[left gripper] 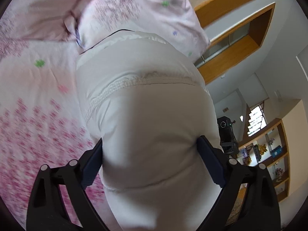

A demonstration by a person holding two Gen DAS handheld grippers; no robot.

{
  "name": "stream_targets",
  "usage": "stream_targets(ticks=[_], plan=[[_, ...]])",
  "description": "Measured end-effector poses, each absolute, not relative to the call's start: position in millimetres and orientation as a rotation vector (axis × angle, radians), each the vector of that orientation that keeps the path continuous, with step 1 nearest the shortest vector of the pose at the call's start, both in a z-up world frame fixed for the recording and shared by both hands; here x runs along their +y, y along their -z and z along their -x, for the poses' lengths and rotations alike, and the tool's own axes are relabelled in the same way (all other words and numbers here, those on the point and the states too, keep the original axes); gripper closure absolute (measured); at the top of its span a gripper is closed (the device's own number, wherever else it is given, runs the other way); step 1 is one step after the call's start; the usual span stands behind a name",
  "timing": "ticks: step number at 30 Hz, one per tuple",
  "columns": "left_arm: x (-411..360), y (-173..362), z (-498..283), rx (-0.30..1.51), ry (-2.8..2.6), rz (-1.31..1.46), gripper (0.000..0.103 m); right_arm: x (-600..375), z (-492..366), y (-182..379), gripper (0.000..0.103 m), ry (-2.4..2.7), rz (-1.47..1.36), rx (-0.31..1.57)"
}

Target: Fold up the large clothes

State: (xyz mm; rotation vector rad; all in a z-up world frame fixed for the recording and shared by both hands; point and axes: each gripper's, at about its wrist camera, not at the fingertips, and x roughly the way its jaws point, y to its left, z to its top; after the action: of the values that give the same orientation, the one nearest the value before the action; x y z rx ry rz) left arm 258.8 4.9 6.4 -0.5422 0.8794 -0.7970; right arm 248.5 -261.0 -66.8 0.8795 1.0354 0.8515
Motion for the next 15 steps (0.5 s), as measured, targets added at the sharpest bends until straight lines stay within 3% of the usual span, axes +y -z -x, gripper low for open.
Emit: stream_targets(ticks=[12, 15], plan=[[113, -39, -295, 0.783, 0.542, 0.474, 0.014, -154, -353, 23, 0.034, -0.892, -0.762, 1.041], [127, -32, -309, 0.802, 0.468, 0.42, 0.021, -137, -368, 34, 0.034, -0.825, -0.754, 1.087]])
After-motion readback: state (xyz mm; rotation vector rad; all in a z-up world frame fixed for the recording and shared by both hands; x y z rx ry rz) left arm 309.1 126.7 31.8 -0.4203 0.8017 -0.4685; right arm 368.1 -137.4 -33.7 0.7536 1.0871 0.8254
